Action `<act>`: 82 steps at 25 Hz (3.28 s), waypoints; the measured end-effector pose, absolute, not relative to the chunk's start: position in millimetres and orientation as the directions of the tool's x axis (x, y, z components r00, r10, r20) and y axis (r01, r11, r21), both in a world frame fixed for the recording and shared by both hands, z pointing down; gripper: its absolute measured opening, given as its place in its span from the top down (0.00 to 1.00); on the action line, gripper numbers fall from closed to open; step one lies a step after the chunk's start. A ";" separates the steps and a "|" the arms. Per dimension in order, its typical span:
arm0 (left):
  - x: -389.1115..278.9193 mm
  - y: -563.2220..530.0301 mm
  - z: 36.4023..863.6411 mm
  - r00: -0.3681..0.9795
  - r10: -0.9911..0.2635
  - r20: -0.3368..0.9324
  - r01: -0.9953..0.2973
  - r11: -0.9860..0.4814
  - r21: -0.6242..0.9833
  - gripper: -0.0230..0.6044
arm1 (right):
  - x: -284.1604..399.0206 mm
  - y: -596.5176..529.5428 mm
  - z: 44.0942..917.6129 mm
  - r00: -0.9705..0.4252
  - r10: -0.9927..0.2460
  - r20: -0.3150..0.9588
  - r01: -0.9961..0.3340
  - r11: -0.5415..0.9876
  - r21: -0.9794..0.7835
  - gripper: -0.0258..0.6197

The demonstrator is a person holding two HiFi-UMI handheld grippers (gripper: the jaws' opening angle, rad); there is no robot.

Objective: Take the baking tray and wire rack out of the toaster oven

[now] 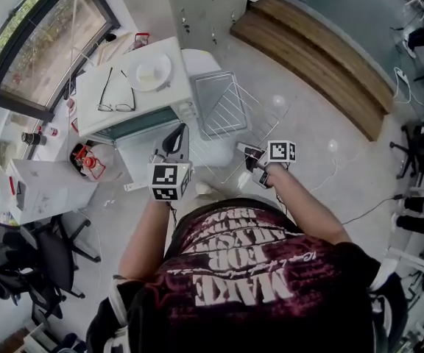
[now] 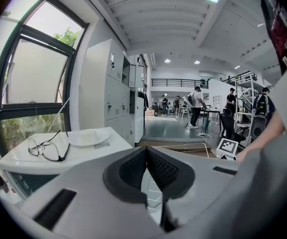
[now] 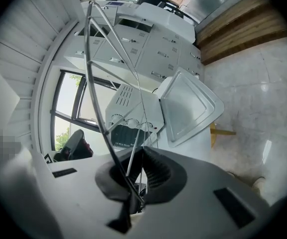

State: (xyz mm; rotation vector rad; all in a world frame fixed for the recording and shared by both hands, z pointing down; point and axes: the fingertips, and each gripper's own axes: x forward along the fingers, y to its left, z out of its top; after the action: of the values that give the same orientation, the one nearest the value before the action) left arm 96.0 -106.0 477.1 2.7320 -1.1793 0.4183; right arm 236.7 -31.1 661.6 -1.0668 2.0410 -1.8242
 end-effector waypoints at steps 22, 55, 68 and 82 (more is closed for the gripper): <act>129.1 -178.7 474.6 0.427 -0.833 0.353 -0.885 -0.464 -0.025 0.95 | 282.9 -127.9 701.4 -0.895 -0.230 0.381 -0.406 0.067 -0.912 0.95; 131.6 -158.8 508.6 -0.065 -0.933 0.353 -0.995 0.089 0.052 0.95 | 284.4 -228.3 761.2 -0.806 0.312 0.502 -0.425 0.284 -0.859 0.94; 94.9 -152.1 499.6 0.008 -0.935 0.355 -0.997 0.018 0.072 0.95 | 311.2 -228.0 790.2 -0.575 0.272 0.772 -0.703 0.319 -0.636 0.58; 57.0 -207.6 469.7 0.346 -0.895 0.281 -0.938 -0.334 0.089 0.95 | 329.8 -220.5 765.5 -0.516 0.074 0.853 -0.834 0.182 -0.520 0.38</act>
State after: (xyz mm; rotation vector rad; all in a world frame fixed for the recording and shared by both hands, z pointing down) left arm 57.0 -207.6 469.7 2.3744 -1.6520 0.2665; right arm 329.8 -220.5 765.5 -1.2474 2.8388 -2.4635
